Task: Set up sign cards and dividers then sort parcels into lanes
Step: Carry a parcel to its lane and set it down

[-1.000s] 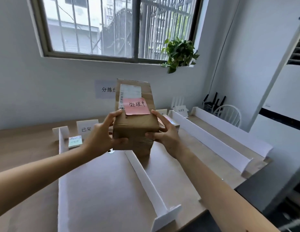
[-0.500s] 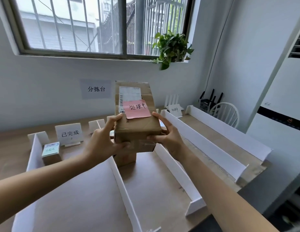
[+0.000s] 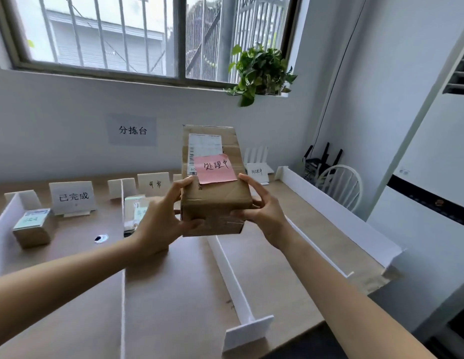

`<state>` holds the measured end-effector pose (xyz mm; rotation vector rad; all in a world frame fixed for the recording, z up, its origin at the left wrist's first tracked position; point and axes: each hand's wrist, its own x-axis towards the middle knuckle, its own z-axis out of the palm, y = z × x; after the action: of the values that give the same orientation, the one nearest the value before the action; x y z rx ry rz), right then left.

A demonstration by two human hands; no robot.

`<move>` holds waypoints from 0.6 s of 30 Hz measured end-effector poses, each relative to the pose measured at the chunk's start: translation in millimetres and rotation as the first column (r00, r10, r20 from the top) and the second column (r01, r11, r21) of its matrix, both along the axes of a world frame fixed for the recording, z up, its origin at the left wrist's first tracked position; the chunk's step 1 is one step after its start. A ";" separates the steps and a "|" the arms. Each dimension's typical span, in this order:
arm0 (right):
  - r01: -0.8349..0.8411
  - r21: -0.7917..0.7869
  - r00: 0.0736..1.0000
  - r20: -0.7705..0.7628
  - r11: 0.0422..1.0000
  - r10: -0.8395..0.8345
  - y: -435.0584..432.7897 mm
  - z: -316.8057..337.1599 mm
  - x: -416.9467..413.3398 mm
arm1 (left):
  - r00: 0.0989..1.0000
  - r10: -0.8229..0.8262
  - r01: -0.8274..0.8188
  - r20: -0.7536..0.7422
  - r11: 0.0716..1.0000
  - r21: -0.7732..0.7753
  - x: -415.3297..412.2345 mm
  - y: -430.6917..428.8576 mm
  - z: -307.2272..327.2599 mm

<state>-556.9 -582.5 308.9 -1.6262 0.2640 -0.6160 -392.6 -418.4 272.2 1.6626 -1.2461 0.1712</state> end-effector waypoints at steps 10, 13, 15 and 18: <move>-0.006 -0.017 0.998 -0.056 1.000 0.005 -107.0 -17.7 -72.4 | 1.000 0.008 -0.007 -0.019 0.998 0.058 -73.5 -104.3 -10.1; 0.018 -0.014 0.997 -0.068 1.000 -0.019 -133.6 -26.5 -85.2 | 1.000 0.004 -0.003 -0.013 0.997 0.076 -85.9 -132.2 -16.9; 0.039 -0.004 0.996 -0.078 0.999 -0.039 -152.2 -30.2 -92.0 | 0.999 -0.017 0.020 -0.042 0.997 0.079 -92.1 -152.9 -21.6; 0.053 0.022 0.995 -0.083 0.998 -0.051 -179.6 -32.6 -100.0 | 0.999 -0.037 0.039 -0.027 0.996 0.079 -99.1 -181.7 -25.4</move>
<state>-656.8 -762.1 276.3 -1.6279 0.3735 -0.5841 -491.7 -600.0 246.8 1.7025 -1.2790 0.0771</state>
